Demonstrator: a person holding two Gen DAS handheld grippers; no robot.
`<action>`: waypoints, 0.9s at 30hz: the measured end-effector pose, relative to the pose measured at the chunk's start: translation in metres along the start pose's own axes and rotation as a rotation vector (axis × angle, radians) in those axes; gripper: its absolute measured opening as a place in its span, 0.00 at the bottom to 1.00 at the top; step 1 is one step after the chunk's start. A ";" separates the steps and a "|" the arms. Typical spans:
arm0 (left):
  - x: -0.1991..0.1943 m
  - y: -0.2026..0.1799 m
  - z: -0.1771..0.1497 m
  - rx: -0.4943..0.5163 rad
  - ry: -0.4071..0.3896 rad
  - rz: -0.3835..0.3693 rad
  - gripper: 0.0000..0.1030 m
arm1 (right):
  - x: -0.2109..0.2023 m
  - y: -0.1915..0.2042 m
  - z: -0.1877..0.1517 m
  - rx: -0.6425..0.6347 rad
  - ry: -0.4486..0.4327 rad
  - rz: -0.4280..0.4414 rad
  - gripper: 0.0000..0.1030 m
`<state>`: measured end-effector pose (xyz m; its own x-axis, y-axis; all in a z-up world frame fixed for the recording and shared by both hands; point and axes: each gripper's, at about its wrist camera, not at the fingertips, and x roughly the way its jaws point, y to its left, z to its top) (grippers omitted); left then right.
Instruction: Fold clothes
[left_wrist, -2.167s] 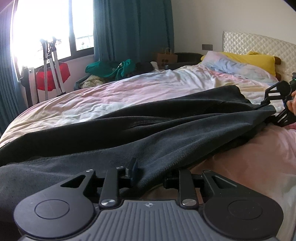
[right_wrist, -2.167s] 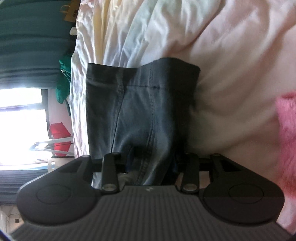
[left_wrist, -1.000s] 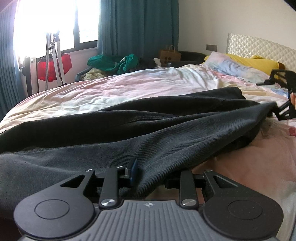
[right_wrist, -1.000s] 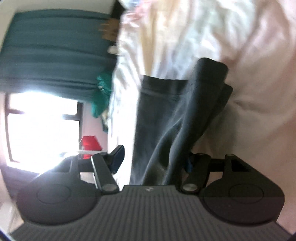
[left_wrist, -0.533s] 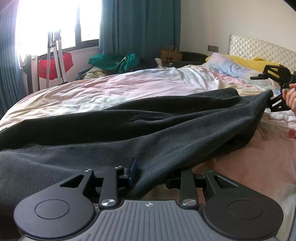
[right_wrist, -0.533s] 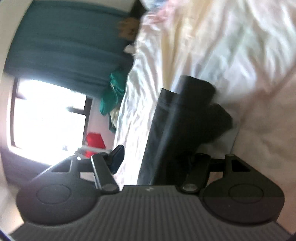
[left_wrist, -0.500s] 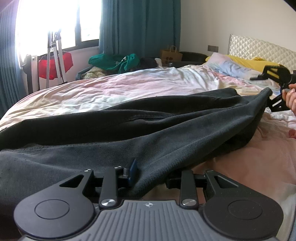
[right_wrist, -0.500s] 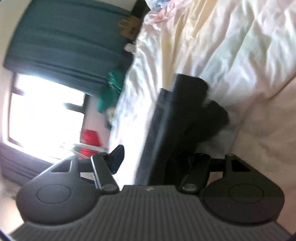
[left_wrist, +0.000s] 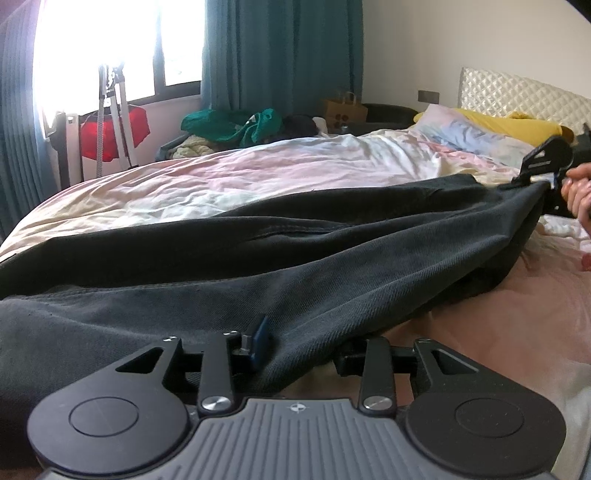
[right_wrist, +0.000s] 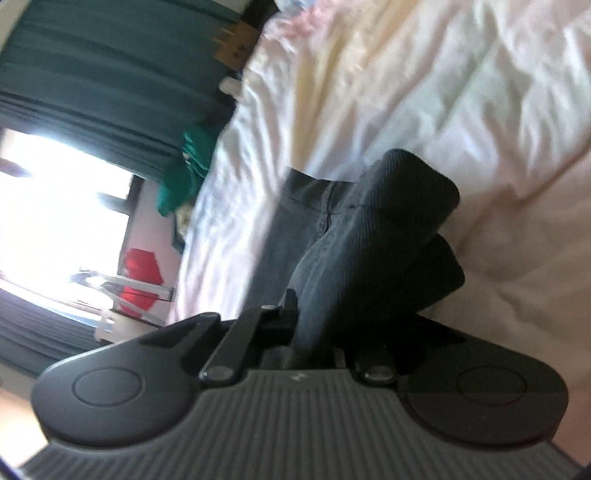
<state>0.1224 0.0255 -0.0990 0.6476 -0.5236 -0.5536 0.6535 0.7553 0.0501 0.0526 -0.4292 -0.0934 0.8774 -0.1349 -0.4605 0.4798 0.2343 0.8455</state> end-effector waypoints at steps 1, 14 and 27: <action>-0.004 0.000 -0.001 -0.024 -0.006 0.011 0.41 | -0.004 0.003 0.002 0.003 -0.010 0.032 0.09; -0.072 -0.008 0.028 -0.198 -0.063 0.068 0.57 | -0.018 -0.012 0.025 0.080 -0.036 0.085 0.08; -0.037 0.044 0.035 -0.301 0.069 0.324 0.67 | -0.037 -0.044 0.044 -0.017 -0.166 -0.013 0.09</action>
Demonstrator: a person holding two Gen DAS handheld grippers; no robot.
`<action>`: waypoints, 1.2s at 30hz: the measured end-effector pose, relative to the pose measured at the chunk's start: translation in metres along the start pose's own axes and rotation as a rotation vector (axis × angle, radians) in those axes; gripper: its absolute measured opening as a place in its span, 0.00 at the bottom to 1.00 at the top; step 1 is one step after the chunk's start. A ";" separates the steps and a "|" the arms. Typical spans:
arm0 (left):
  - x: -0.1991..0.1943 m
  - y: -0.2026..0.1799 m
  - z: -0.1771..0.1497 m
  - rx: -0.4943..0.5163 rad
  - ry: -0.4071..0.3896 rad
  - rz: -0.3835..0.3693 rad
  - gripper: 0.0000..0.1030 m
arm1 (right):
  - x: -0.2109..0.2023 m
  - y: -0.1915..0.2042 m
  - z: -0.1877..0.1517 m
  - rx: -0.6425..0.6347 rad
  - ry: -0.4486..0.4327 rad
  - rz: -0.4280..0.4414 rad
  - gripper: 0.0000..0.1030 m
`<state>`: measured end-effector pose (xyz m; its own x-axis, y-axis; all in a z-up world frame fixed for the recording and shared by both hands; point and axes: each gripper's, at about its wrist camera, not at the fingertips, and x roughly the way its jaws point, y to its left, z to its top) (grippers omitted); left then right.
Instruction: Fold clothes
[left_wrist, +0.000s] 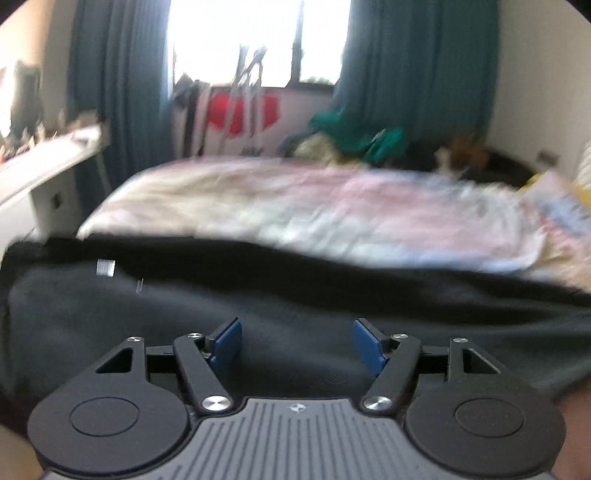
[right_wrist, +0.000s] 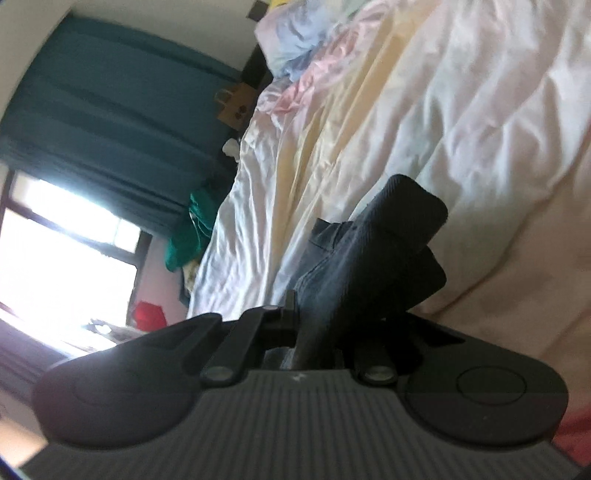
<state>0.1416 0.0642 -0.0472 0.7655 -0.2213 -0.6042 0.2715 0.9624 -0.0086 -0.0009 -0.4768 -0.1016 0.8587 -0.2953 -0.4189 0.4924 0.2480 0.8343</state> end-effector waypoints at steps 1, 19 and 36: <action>0.009 0.000 -0.005 0.005 0.026 0.017 0.67 | 0.000 0.005 -0.002 -0.034 -0.009 -0.004 0.09; 0.009 0.000 -0.014 0.116 0.080 0.029 0.71 | -0.037 0.177 -0.099 -0.881 -0.319 -0.041 0.09; -0.105 0.122 0.003 -0.292 -0.156 -0.065 0.76 | -0.004 0.215 -0.478 -1.661 -0.019 0.324 0.10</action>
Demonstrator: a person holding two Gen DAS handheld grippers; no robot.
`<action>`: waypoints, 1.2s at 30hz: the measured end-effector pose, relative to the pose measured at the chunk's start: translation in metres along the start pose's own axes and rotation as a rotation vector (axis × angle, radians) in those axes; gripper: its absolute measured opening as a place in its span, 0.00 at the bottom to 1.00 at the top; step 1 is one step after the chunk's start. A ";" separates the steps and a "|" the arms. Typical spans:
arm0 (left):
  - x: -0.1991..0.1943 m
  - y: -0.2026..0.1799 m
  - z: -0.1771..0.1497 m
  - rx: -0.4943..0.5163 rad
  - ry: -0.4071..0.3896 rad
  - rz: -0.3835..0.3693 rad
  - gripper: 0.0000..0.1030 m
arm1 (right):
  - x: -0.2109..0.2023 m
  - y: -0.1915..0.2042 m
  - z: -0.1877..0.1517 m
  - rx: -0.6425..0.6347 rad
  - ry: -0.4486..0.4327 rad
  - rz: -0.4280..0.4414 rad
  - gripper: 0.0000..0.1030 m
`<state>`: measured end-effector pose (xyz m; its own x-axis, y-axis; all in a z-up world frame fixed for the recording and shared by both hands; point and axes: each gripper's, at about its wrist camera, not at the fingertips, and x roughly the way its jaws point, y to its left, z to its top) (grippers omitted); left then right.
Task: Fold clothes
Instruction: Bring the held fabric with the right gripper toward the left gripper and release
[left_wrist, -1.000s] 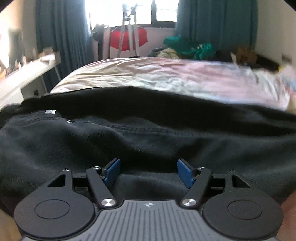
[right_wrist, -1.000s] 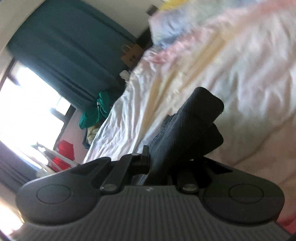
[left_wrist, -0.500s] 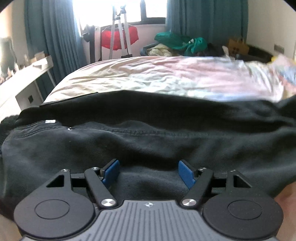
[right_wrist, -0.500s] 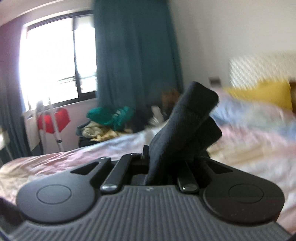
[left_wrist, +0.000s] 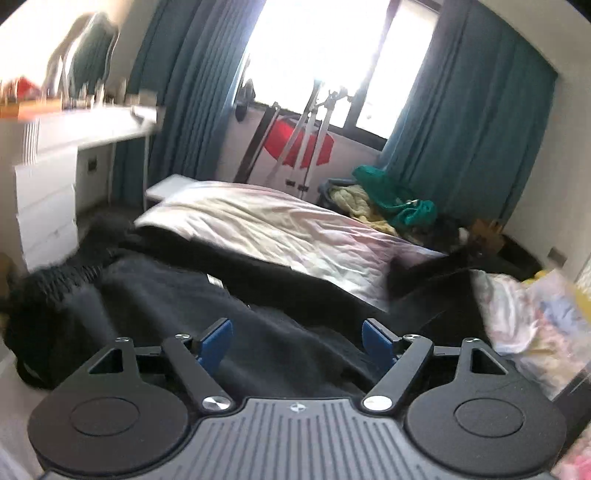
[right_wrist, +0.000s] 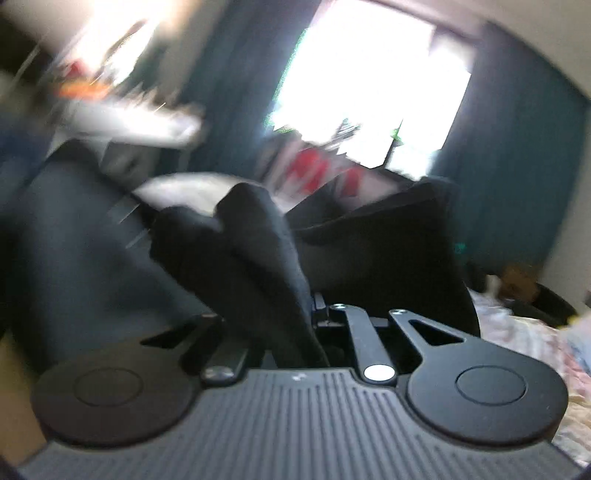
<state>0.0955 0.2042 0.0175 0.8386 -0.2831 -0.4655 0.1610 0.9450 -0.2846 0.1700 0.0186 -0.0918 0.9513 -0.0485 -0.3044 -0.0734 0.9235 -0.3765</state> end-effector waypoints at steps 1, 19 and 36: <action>0.000 -0.001 0.000 0.008 -0.005 0.012 0.76 | 0.002 0.011 -0.005 -0.021 0.017 0.009 0.10; 0.047 -0.024 -0.032 0.056 -0.008 -0.104 0.76 | -0.077 -0.052 -0.003 0.159 0.171 0.404 0.59; 0.092 -0.063 -0.088 0.335 0.103 0.077 0.78 | -0.069 -0.175 -0.097 0.745 0.276 0.061 0.58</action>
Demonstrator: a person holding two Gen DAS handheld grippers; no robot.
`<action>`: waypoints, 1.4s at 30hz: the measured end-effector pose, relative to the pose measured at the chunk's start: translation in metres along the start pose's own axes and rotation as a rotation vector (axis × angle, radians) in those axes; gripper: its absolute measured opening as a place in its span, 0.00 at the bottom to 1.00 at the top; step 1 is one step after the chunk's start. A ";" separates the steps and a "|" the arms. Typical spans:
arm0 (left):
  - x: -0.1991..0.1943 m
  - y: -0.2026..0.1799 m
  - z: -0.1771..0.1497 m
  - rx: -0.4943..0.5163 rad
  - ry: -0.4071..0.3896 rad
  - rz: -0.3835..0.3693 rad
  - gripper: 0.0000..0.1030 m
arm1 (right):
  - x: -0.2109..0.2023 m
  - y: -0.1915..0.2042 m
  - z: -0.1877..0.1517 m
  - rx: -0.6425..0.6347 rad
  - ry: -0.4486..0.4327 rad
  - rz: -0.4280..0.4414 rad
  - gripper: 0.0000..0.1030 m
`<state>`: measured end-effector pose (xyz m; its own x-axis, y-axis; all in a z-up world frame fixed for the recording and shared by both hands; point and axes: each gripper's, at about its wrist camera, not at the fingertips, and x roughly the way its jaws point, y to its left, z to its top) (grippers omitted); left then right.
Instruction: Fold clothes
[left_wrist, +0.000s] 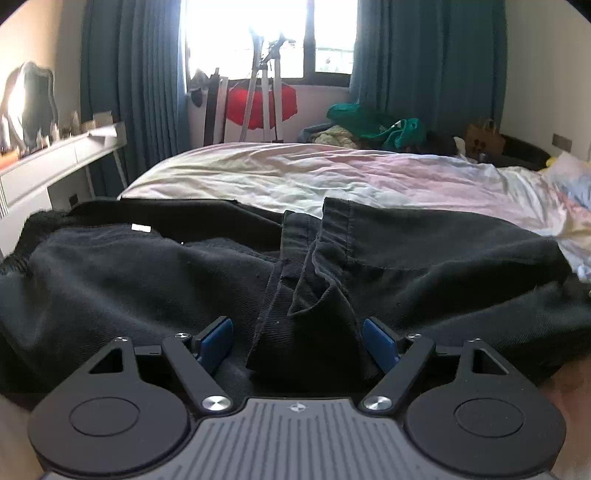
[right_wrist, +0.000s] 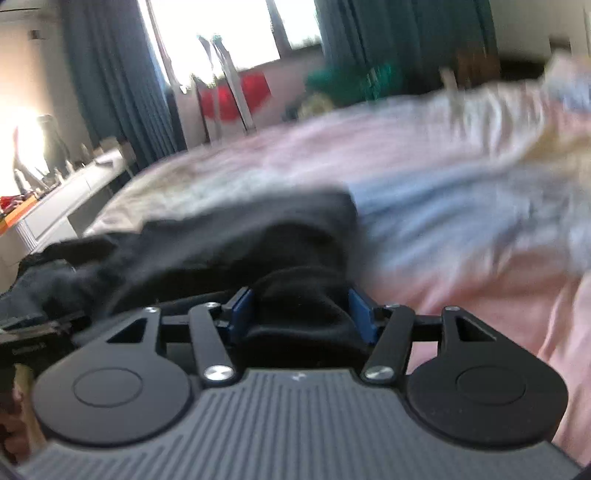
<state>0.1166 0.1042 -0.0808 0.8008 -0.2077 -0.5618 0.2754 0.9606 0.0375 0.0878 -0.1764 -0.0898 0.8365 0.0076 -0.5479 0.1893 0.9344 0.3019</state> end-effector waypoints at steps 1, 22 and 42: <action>0.000 0.000 0.000 0.000 0.002 0.002 0.78 | 0.005 -0.001 -0.002 0.004 0.013 0.007 0.58; -0.094 0.180 -0.057 -1.231 -0.066 -0.054 0.99 | -0.004 -0.001 -0.006 -0.042 -0.006 -0.014 0.59; 0.001 0.264 -0.023 -1.230 -0.089 0.057 0.33 | -0.021 0.060 -0.009 -0.365 -0.282 -0.009 0.58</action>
<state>0.1778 0.3623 -0.0909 0.8420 -0.1252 -0.5248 -0.4060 0.4936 -0.7691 0.0766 -0.1174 -0.0673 0.9524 -0.0515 -0.3004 0.0464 0.9986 -0.0239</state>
